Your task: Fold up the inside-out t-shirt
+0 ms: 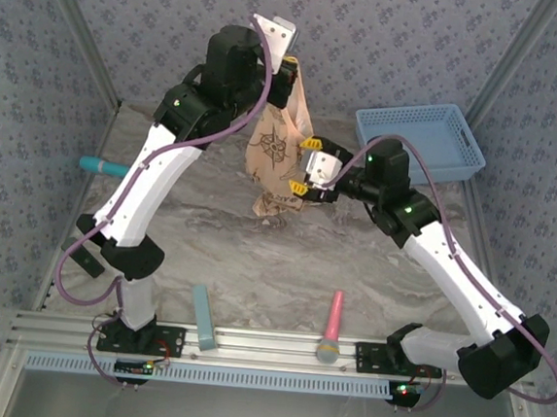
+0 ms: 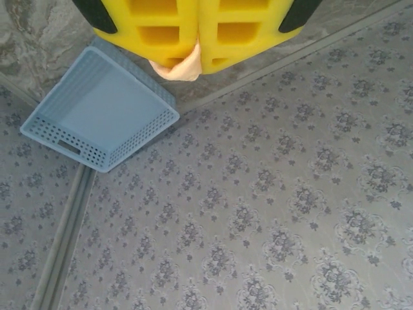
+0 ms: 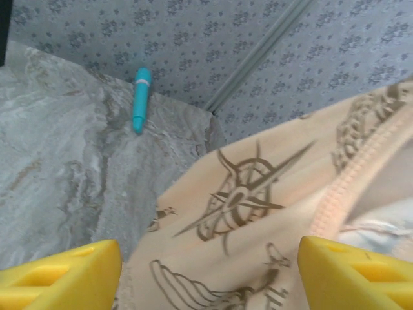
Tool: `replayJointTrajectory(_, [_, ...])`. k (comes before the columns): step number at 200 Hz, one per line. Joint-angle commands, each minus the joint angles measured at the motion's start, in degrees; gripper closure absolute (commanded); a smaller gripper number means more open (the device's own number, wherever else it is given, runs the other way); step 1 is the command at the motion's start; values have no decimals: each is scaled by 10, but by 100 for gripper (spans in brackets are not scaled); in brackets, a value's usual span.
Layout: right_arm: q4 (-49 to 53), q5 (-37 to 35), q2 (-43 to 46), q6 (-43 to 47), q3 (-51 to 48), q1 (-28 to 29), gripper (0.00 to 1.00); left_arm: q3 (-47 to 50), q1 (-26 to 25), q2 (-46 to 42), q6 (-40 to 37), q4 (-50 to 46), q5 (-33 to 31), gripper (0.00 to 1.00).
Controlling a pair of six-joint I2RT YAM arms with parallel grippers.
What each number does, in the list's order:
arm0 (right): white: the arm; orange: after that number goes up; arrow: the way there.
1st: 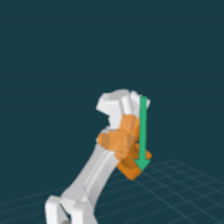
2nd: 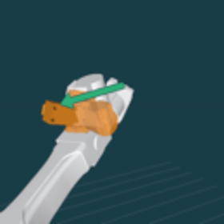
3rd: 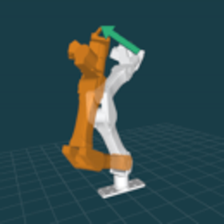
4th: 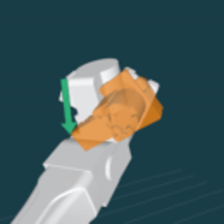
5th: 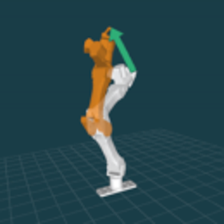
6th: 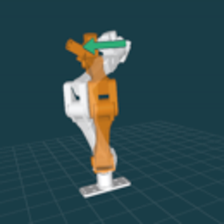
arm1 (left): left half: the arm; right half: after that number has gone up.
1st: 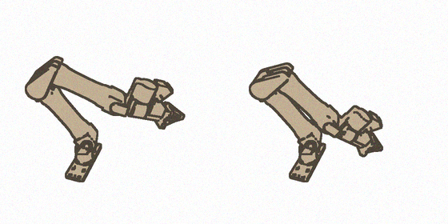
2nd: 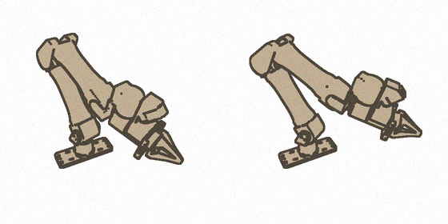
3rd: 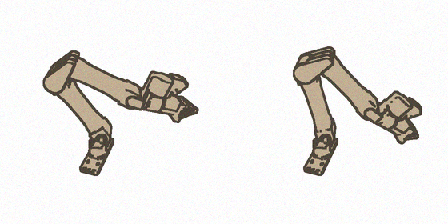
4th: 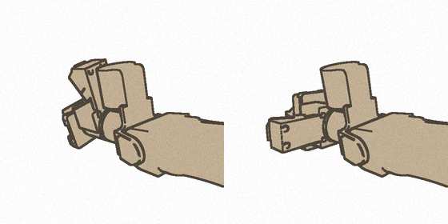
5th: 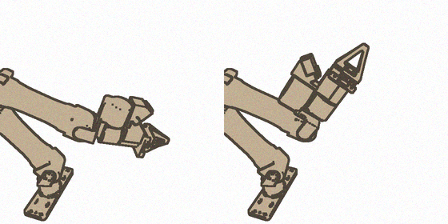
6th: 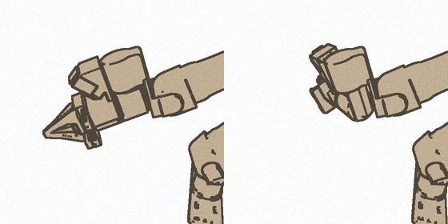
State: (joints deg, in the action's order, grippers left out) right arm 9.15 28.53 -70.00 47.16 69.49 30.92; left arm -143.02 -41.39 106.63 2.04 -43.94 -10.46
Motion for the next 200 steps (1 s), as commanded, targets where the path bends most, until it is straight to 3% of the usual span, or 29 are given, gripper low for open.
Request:
replayJointTrajectory(1, [11, 31, -27, 29, 44, -23, 28, 6, -5, -12, 2, 8, 22, 100])
replayJointTrajectory(39, [8, 39, -67, 27, 63, -40, 29, 16, -8, -22, 2, 1, 60, 100])
replayJointTrajectory(74, [23, 89, -54, -8, 72, -57, 28, 50, -10, -40, -25, 4, 92, 100])
replayJointTrajectory(107, [-94, 14, 3, -153, 9, -63, 28, 123, -11, -73, -35, 21, 92, 100])
replayJointTrajectory(147, [-118, -33, -17, -215, 23, -65, 32, 209, -11, -113, -39, 43, 123, 100])
replayJointTrajectory(166, [-119, -15, -39, -226, 31, -62, 34, 243, -11, -133, -42, 47, 139, 100])
replayJointTrajectory(200, [-78, 119, -59, -239, 46, -49, 32, 300, -11, -166, -52, 79, 137, 100])
